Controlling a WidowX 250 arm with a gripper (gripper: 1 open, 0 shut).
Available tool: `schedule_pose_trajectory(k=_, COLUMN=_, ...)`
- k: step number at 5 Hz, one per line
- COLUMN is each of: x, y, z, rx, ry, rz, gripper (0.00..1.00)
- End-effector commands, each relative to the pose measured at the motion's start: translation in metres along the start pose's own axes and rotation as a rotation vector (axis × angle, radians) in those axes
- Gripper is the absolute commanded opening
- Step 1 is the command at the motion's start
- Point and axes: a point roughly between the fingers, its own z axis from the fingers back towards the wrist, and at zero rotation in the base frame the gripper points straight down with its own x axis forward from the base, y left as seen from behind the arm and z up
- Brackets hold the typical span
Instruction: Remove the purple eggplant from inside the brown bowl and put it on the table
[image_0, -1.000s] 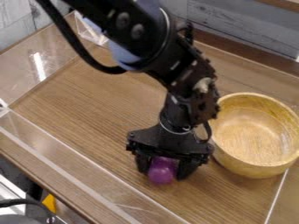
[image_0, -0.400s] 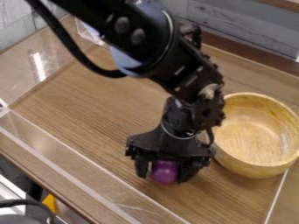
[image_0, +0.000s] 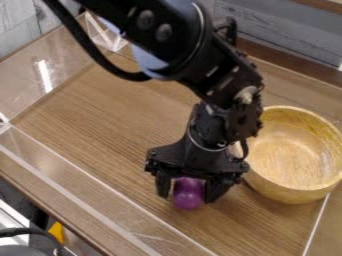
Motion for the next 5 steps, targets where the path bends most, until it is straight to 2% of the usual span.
schedule_pose_trajectory(k=1, x=0.005, y=-0.003, z=0.013, rx=-0.043, ry=-0.031, rz=-0.015, gripper=1.0)
schedule_pose_trajectory(k=2, x=0.004, y=0.0, z=0.014, rx=-0.046, ry=-0.028, rz=-0.036, gripper=1.0)
schedule_pose_trajectory(k=4, x=0.002, y=-0.016, z=0.023, rx=-0.043, ry=-0.012, rz=0.011, gripper=1.0)
schedule_pose_trajectory(k=5, x=0.003, y=-0.015, z=0.024, rx=-0.048, ry=-0.018, rz=-0.022, gripper=1.0)
